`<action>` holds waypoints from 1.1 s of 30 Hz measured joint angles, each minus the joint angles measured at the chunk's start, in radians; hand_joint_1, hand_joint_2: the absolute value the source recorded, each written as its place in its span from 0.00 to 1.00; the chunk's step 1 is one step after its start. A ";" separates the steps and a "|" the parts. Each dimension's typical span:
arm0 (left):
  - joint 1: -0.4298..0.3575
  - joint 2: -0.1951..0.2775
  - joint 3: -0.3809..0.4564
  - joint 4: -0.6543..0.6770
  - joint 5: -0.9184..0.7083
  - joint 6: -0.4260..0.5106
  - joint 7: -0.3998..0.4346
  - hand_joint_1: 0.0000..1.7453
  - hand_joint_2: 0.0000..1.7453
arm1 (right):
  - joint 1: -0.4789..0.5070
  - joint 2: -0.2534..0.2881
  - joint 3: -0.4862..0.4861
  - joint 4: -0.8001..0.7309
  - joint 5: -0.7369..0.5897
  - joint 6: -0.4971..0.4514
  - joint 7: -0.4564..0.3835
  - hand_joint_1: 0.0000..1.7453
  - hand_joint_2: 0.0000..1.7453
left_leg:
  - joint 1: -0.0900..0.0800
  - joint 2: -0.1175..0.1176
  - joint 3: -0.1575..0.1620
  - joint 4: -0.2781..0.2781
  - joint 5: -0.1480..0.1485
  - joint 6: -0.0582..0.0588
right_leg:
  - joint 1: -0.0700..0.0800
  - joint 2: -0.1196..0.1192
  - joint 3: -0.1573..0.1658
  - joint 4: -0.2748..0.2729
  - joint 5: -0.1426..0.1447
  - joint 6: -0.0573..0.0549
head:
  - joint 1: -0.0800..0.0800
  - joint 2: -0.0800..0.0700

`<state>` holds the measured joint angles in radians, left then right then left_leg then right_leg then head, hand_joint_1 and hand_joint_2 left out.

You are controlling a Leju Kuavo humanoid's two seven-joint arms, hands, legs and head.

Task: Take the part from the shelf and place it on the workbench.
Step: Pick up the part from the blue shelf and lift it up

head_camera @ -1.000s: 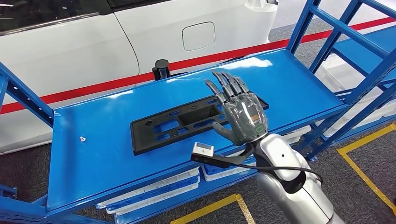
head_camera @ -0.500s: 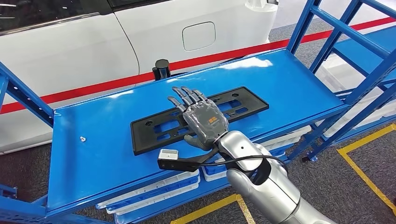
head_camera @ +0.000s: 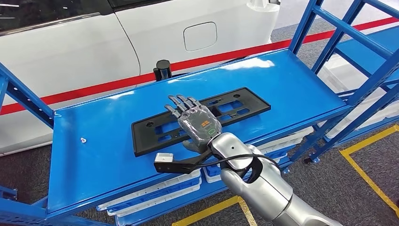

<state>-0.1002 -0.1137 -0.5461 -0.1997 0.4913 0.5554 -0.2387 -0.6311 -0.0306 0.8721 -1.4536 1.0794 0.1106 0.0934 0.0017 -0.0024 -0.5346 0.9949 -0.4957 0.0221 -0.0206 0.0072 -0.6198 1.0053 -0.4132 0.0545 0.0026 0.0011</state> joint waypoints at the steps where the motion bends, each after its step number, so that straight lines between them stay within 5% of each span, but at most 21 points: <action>1: 0.000 0.002 0.002 0.000 0.003 0.002 -0.002 0.00 0.00 | -0.002 0.004 0.003 0.008 0.000 0.000 -0.002 0.00 1.00 | 0.000 0.000 0.000 0.000 0.000 0.000 | 0.000 0.000 0.000 0.000 0.000 0.000 | 0.000 0.000; 33: 0.031 0.048 0.083 0.015 0.073 0.057 -0.034 0.00 0.00 | -0.030 0.098 0.012 0.243 0.029 -0.053 0.017 0.00 1.00 | 0.000 0.000 0.000 0.000 0.000 0.000 | 0.000 0.000 0.000 0.000 0.000 0.000 | 0.000 0.000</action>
<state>-0.0693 -0.0654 -0.4632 -0.1849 0.5641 0.6125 -0.2727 -0.6614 0.0673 0.8843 -1.2103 1.1087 0.0576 0.1104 0.0018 -0.0025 -0.5344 0.9949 -0.4956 0.0220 -0.0202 0.0072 -0.6199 1.0053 -0.4132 0.0545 0.0027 0.0011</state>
